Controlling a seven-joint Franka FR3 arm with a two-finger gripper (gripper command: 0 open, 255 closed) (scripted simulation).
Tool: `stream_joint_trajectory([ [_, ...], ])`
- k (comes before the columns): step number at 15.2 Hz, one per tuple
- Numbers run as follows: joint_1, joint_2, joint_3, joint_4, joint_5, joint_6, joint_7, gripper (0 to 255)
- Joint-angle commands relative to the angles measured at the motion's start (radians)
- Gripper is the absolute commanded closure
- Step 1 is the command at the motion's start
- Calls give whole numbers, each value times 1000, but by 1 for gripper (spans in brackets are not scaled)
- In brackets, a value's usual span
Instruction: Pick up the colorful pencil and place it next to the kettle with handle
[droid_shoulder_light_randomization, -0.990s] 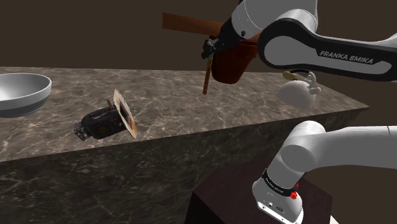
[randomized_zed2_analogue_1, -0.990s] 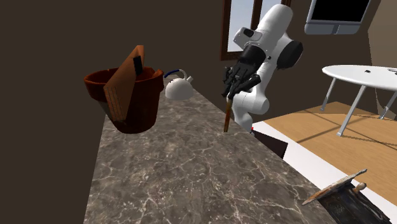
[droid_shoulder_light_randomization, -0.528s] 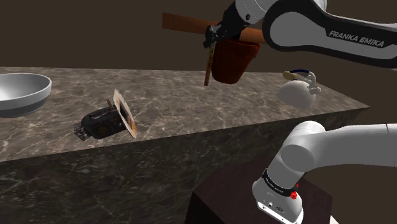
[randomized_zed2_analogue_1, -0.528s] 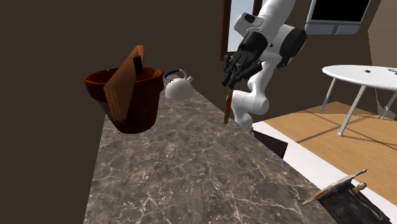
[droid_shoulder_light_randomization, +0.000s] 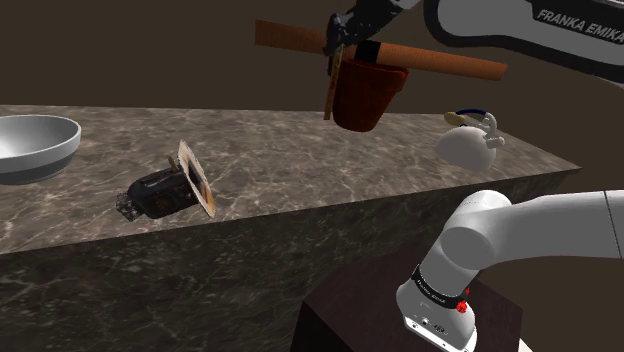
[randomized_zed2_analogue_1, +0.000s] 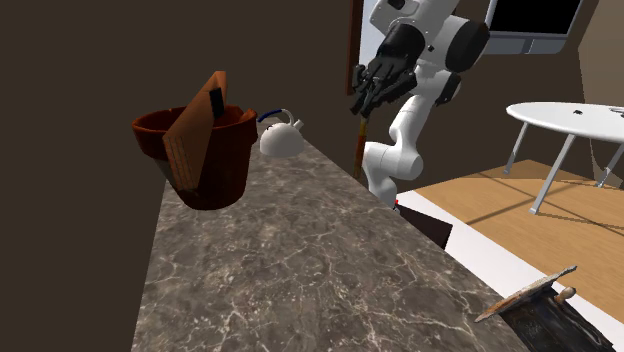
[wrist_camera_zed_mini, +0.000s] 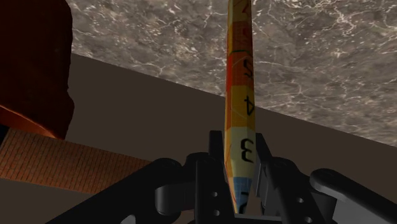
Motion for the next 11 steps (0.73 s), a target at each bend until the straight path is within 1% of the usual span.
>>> stream_joint_trajectory([
  [1, -3, 11, -1, 36, 0, -24, -4, 255],
  [11, -19, 80, -6, 218, -5, -136, -26, 255],
])
